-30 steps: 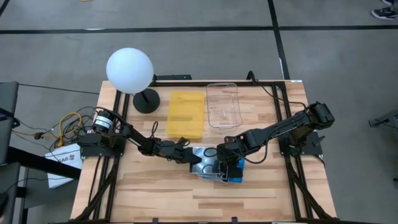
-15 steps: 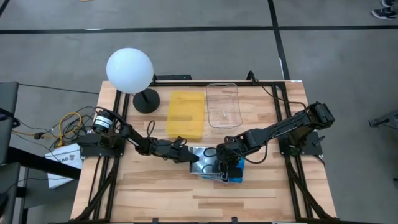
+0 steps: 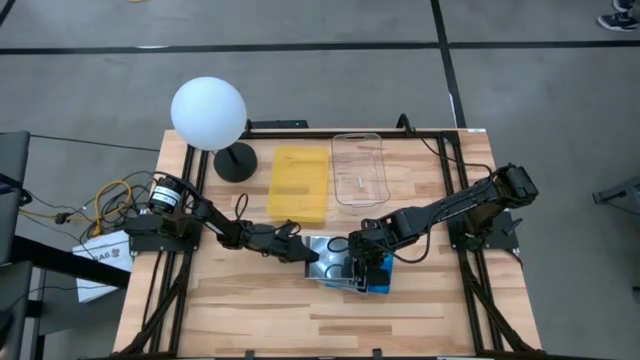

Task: Pick & place jewel cases by type
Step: Put the black CD case into the transparent bin

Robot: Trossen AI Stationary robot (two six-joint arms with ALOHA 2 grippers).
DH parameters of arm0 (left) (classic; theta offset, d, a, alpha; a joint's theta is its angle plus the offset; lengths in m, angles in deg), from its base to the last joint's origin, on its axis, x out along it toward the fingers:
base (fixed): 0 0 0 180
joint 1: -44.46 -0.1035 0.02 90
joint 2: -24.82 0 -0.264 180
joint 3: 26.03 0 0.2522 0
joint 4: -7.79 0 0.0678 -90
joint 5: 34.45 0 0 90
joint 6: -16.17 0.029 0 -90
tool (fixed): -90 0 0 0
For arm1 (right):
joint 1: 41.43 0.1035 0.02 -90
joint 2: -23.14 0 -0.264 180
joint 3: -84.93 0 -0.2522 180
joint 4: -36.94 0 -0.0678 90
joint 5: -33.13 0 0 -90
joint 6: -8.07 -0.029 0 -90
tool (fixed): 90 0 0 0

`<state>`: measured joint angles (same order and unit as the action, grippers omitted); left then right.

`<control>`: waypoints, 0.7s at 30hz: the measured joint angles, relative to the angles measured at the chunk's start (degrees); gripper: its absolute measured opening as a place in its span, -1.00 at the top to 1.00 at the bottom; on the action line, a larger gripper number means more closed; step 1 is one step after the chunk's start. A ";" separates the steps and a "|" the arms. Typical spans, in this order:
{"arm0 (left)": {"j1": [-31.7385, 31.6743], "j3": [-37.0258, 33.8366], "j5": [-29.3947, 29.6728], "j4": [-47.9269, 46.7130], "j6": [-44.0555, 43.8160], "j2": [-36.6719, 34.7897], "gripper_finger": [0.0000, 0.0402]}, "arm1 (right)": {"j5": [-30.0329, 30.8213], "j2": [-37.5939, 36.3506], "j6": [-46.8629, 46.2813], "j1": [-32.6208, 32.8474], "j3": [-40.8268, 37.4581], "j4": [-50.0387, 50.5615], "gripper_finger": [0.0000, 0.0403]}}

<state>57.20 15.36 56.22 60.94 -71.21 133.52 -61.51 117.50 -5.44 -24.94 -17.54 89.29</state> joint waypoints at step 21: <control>0.36 -0.74 0.62 2.58 0.08 0.03 0.51 | 0.08 0.00 -0.11 -0.02 0.00 -0.52 1.00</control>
<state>57.56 14.62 56.84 63.53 -71.13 133.56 -61.43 117.50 -5.55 -24.96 -17.54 88.77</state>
